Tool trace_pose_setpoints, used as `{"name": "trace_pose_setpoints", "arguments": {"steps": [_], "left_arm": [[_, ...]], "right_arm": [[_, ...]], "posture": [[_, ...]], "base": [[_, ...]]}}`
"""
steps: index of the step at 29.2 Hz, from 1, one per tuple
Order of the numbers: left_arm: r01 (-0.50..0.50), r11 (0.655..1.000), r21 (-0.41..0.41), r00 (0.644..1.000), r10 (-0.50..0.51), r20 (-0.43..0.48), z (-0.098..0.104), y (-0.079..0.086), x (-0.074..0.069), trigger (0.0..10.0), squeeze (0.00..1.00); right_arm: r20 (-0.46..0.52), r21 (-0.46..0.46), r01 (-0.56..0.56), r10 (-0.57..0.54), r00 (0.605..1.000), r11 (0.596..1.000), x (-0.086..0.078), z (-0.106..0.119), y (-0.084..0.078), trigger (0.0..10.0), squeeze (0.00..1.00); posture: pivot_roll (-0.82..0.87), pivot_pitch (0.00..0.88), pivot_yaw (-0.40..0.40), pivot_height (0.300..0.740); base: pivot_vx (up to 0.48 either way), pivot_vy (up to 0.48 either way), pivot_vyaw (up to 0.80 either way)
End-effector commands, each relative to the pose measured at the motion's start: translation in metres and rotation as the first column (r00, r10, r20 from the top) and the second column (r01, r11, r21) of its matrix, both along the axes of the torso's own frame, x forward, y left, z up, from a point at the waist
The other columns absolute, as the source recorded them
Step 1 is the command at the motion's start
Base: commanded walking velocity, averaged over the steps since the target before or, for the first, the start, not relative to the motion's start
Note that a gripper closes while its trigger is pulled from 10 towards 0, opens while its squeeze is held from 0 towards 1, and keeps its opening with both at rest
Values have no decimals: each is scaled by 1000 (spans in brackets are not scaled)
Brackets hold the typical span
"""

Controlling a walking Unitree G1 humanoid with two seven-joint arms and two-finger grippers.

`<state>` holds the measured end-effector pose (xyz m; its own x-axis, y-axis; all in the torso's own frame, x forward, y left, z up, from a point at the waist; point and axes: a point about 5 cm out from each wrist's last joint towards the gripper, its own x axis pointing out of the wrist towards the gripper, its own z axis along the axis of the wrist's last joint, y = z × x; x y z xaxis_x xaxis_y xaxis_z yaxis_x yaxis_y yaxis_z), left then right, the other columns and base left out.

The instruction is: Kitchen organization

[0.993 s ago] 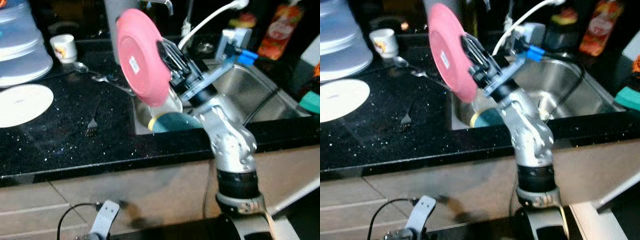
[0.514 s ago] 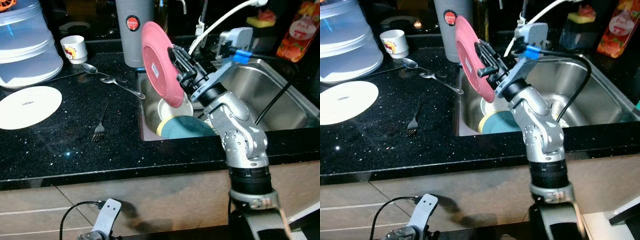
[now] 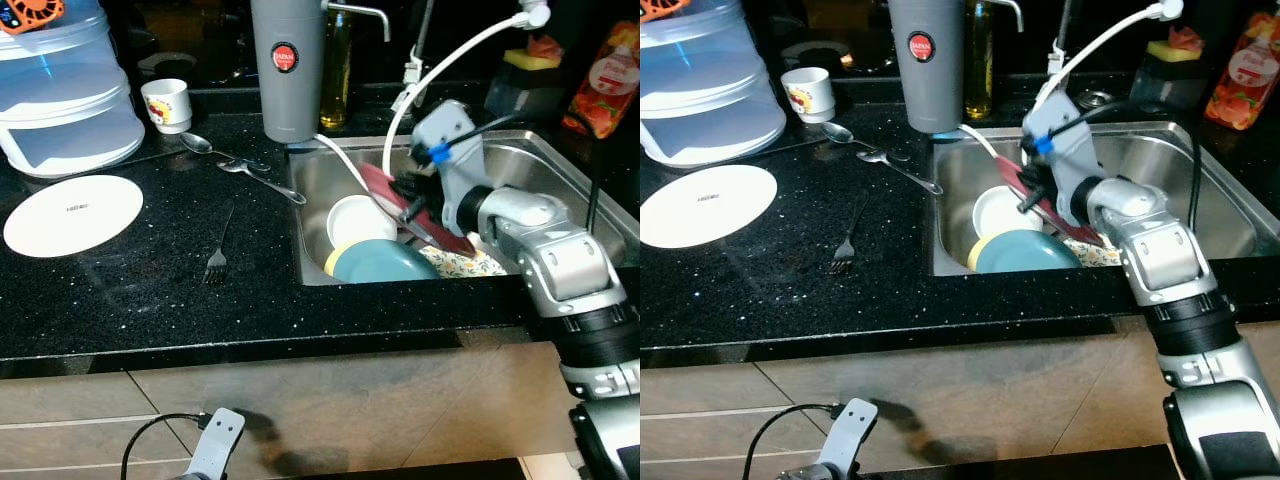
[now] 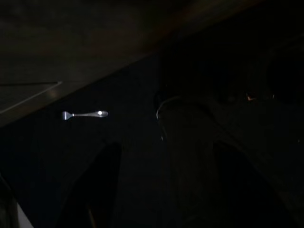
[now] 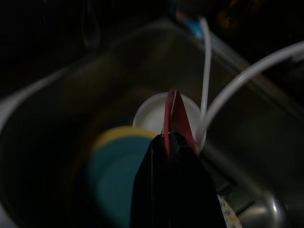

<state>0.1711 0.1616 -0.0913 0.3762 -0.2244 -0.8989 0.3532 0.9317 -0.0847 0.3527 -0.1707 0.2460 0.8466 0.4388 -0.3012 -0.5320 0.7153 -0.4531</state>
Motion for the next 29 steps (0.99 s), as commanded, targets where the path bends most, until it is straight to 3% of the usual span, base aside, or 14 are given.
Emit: {"name": "trace_pose_setpoints", "arguments": {"steps": [1,4,8,14,15,16,19,24,26,27,28,29], "left_arm": [[-7,1000,-3,1000,7,-17,-3,2,-6,10000,0],[-7,1000,-3,1000,6,-20,-3,2,-7,10000,0],[-3,1000,-4,1000,3,-26,-3,3,-9,10000,0],[-1,1000,-3,1000,1,-28,-4,4,-10,10000,0],[-2,1000,-2,1000,2,-28,-4,4,-10,10000,0],[-3,1000,-2,1000,3,-27,-4,4,-10,10000,0],[-2,1000,0,1000,2,-25,-3,4,-9,10000,0],[0,1000,0,1000,0,-25,-3,5,-9,10000,0],[2,1000,2,1000,-2,-23,-3,4,-8,10000,0],[2,1000,2,1000,-2,-23,-3,4,-8,10000,0],[4,1000,3,1000,-4,-22,-2,4,-7,10000,0],[4,1000,3,1000,-4,-22,-2,4,-7,10000,0]], "right_arm": [[-29,-92,-1,-2,1000,996,3,-4,0,10000,0],[-40,-123,-9,4,999,992,3,-6,3,10000,0],[-55,-257,-6,-8,998,967,11,-21,8,10000,0],[-59,-282,0,-17,998,959,13,-28,9,10000,0],[-58,-273,1,-17,998,962,14,-29,9,10000,75],[-46,-255,7,-19,999,967,14,-26,10,10000,1000],[-11,-158,11,-13,1000,987,15,-15,12,10000,1000],[21,-72,-5,6,1000,997,13,-2,13,10000,1000],[72,95,-82,75,995,992,5,20,16,10000,1000],[72,95,-82,75,995,992,5,20,16,10000,1000],[122,196,-163,141,982,967,-1,34,21,10000,1000],[122,196,-163,141,982,967,-1,34,21,10000,1000]], "posture": [[-25,11,11,740],[-26,17,12,740],[-26,22,15,740],[-18,19,14,740],[-18,19,14,740],[-16,16,15,740],[-21,8,18,740],[-26,0,24,740],[-31,0,25,740],[-31,0,25,740],[-35,0,26,740],[-35,0,26,740]], "base": [[0,0,0],[0,0,0],[0,0,0],[0,0,0],[0,0,0],[0,0,0],[0,0,0],[0,0,0],[0,0,0],[0,0,0],[0,0,0],[0,0,0]]}}
